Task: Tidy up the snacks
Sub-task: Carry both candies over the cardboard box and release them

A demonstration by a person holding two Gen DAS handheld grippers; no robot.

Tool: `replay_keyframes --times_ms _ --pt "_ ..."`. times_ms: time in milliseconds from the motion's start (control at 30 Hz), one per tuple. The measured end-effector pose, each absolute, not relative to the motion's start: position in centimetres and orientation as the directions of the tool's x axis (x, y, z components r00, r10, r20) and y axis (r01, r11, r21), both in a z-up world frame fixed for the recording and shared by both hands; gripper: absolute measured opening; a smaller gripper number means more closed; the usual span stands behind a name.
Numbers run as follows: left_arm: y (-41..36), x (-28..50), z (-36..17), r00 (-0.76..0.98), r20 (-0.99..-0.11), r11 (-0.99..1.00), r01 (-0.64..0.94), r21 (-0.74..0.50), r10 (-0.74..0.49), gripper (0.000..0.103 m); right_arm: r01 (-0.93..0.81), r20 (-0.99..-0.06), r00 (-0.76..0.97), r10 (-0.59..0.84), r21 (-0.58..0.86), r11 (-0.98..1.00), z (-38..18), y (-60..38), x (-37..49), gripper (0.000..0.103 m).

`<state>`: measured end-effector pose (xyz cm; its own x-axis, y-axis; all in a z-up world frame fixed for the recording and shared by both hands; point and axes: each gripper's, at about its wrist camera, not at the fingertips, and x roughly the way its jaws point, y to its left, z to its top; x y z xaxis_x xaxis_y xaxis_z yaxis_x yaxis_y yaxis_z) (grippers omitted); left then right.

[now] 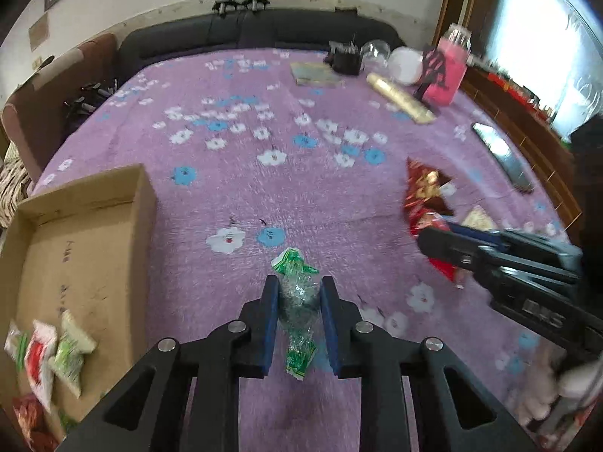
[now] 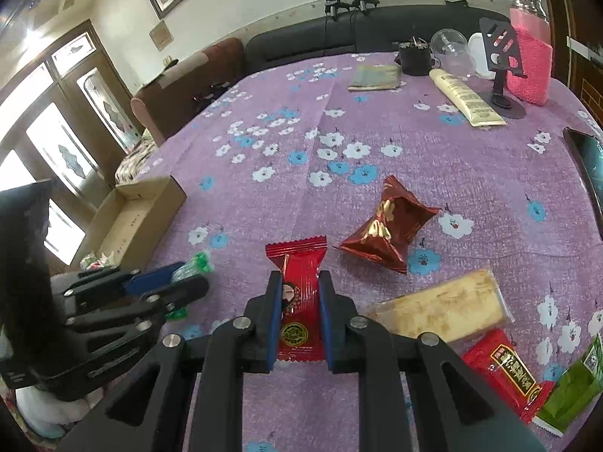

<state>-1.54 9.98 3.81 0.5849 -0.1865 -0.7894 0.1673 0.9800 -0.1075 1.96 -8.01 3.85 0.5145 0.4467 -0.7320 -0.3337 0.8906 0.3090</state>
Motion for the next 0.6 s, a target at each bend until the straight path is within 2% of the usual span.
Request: replay_keyframes --times_ms 200,367,600 --pt "14.3 -5.8 7.4 0.662 -0.720 0.977 0.109 -0.186 -0.211 0.022 -0.373 -0.704 0.522 0.481 0.319 0.871 5.4 -6.1 0.0 0.017" --pt "19.9 -9.5 8.6 0.712 -0.685 0.977 0.002 -0.214 -0.151 0.022 -0.443 -0.678 0.496 0.542 0.340 0.830 7.1 -2.4 -3.0 0.017" --pt "25.2 -12.7 6.7 0.716 -0.698 0.975 -0.142 -0.169 -0.017 0.022 -0.564 -0.694 0.422 0.583 0.302 0.768 7.8 5.9 -6.5 0.017"
